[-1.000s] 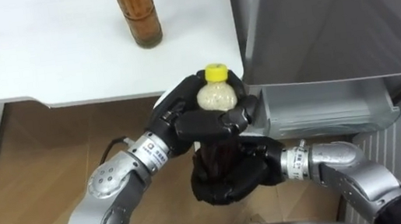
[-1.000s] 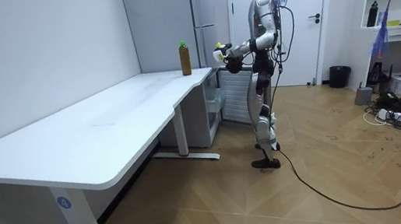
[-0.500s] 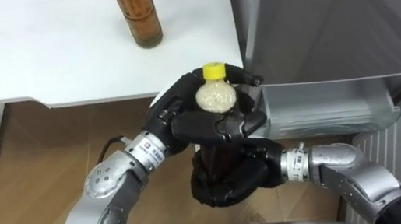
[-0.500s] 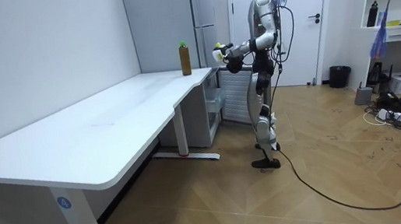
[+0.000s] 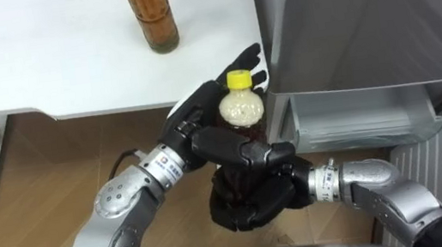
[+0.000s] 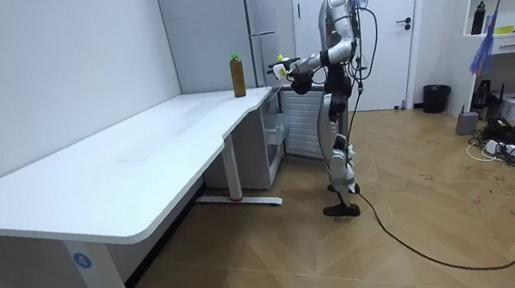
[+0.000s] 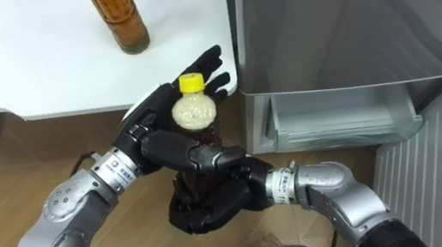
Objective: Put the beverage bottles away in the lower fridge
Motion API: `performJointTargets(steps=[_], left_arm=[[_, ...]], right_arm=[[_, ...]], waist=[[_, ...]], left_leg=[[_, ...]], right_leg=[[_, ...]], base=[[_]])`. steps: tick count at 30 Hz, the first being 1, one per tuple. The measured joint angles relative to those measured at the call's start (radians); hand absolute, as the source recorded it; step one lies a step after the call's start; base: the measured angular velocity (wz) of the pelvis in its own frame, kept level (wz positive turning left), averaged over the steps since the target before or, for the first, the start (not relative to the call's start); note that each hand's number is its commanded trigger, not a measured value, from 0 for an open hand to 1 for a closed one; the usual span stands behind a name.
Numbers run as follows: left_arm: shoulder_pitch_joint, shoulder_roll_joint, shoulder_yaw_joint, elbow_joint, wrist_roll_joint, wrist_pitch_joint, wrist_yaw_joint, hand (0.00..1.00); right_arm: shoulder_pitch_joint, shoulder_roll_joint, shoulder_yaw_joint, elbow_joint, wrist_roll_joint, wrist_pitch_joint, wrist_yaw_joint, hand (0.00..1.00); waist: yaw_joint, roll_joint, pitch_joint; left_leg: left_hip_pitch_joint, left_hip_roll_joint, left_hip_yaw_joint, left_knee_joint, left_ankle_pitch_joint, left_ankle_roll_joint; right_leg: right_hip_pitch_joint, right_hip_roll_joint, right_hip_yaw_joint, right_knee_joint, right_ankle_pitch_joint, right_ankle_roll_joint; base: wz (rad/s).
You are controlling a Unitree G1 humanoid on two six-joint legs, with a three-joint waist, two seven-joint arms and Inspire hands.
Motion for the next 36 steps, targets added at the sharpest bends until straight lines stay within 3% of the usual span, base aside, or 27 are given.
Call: performJointTargets(steps=[8, 11, 14, 17, 22, 30, 36], left_arm=[[0.000, 0.014, 0.027, -0.110, 0.051, -0.013, 0.012, 0.00], [-0.007, 0.017, 0.050, -0.195, 0.040, -0.048, 0.012, 0.00], [-0.052, 0.008, 0.058, -0.257, 0.029, -0.094, 0.014, 0.00], [-0.093, 0.007, 0.067, -0.293, 0.001, -0.125, 0.041, 0.00], [-0.097, 0.005, 0.144, -0.345, -0.002, -0.169, 0.058, 0.00], [-0.105, 0.007, 0.226, -0.402, 0.021, -0.204, 0.144, 0.00], [-0.109, 0.005, 0.304, -0.432, 0.022, -0.226, 0.231, 0.00]], right_arm=[[0.002, 0.000, -0.006, -0.038, 0.001, -0.025, 0.013, 1.00], [0.013, -0.011, 0.002, -0.039, 0.028, -0.035, 0.041, 1.00], [0.045, -0.025, 0.008, -0.039, 0.031, -0.032, 0.049, 1.00], [0.064, -0.044, 0.008, -0.039, 0.030, -0.030, 0.048, 1.00], [0.068, -0.053, 0.005, -0.040, 0.001, -0.030, 0.047, 1.00], [0.079, -0.058, -0.013, -0.040, -0.019, -0.030, 0.047, 1.00], [0.107, -0.054, -0.076, -0.055, -0.037, -0.031, 0.062, 1.00]], waist=[[0.004, 0.000, -0.0011], [0.007, 0.000, -0.0010], [0.036, 0.004, 0.0012], [0.057, 0.016, 0.0088], [0.061, 0.023, 0.0098], [0.076, 0.005, 0.0056], [0.092, 0.014, 0.0072]], left_leg=[[-0.017, -0.001, -0.001, 0.017, -0.002, 0.002], [-0.016, -0.002, -0.002, 0.016, -0.002, 0.002], [-0.008, -0.001, 0.000, 0.012, -0.002, 0.002], [0.009, -0.001, 0.002, 0.007, -0.002, 0.003], [0.010, -0.001, 0.001, -0.001, -0.001, 0.002], [0.009, -0.001, 0.001, 0.001, -0.001, 0.002], [0.019, -0.002, -0.009, -0.001, -0.002, 0.002]], right_leg=[[-0.014, 0.000, 0.000, 0.003, 0.000, 0.000], [-0.012, -0.001, -0.001, 0.003, 0.000, 0.000], [-0.008, -0.001, 0.006, 0.003, 0.000, 0.000], [0.006, -0.002, 0.006, 0.003, 0.000, 0.001], [0.003, 0.000, 0.005, 0.002, -0.001, 0.000], [0.003, -0.001, 0.005, -0.002, -0.001, 0.001], [0.016, -0.001, 0.000, 0.000, 0.000, 0.001]], base=[[0.01], [0.00], [-0.05], [-0.01], [0.00], [0.00], [0.01]])
